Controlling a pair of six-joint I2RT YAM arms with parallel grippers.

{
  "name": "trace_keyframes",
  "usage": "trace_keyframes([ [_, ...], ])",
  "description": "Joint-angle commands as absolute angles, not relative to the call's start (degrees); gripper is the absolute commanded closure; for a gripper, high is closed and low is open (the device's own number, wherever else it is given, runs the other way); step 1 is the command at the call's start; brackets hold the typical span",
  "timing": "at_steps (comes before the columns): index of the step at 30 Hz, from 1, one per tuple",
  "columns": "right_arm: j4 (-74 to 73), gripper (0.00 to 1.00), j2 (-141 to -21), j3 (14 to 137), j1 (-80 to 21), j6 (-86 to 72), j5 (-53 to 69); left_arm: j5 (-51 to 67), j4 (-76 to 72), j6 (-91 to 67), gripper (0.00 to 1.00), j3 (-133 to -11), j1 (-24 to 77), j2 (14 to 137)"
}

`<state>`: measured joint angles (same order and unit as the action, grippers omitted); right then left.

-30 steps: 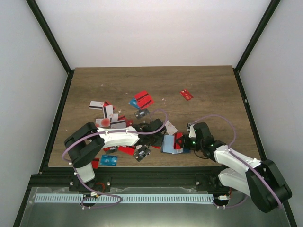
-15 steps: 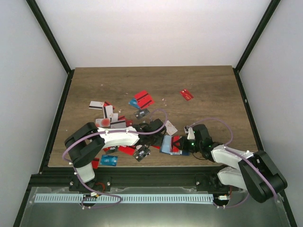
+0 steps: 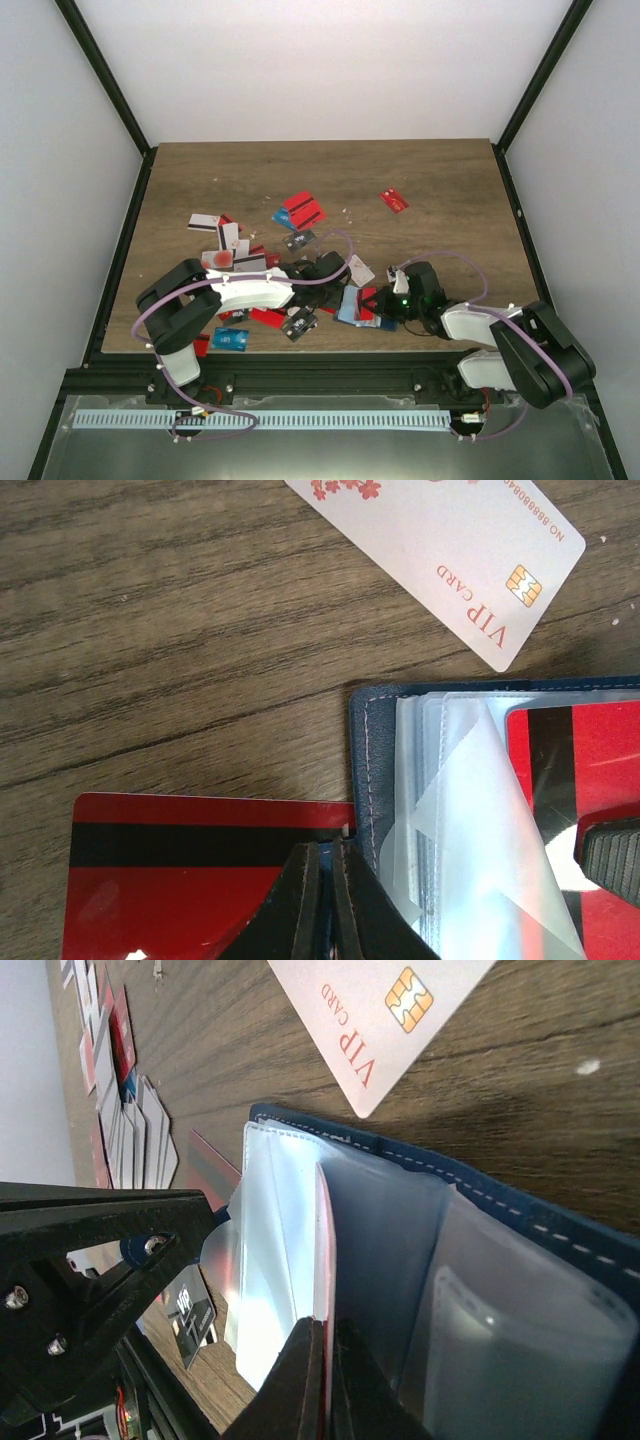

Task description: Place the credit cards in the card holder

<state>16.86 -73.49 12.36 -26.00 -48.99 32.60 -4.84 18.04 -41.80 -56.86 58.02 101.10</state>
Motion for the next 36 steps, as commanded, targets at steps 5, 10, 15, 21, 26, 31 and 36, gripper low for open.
trace_keyframes([
  [5, 19.8, 0.98, -77.0, 9.5, -25.7, -52.8, 34.1, -3.7, 15.7, -43.0, 0.96, -54.7, 58.2, 101.7],
  [10, 22.5, 0.91, -76.4, 9.0, -25.7, -53.3, 36.9, -4.1, 15.5, -43.4, 0.96, -53.9, 58.2, 101.7],
  [15, 14.1, 0.77, -75.1, 11.6, -25.7, -49.7, 37.3, -4.8, 15.6, -43.7, 0.96, -53.7, 58.2, 101.4],
  [21, -2.4, 0.57, -68.6, 16.3, -25.7, -43.1, 29.2, -5.5, 15.6, -43.9, 0.96, -53.4, 58.2, 101.0],
  [26, -8.7, 0.44, -67.7, 18.8, -25.7, -40.3, 27.5, -5.7, 15.5, -43.8, 0.96, -53.4, 58.2, 101.1],
  [31, -12.2, 0.43, -67.8, 20.1, -25.7, -38.8, 26.1, -6.0, 15.3, -43.8, 0.96, -53.1, 58.3, 100.9],
  [36, -14.1, 0.43, -67.7, 20.8, -25.7, -38.0, 25.9, -6.1, 15.1, -43.9, 0.96, -52.7, 58.2, 101.0],
])
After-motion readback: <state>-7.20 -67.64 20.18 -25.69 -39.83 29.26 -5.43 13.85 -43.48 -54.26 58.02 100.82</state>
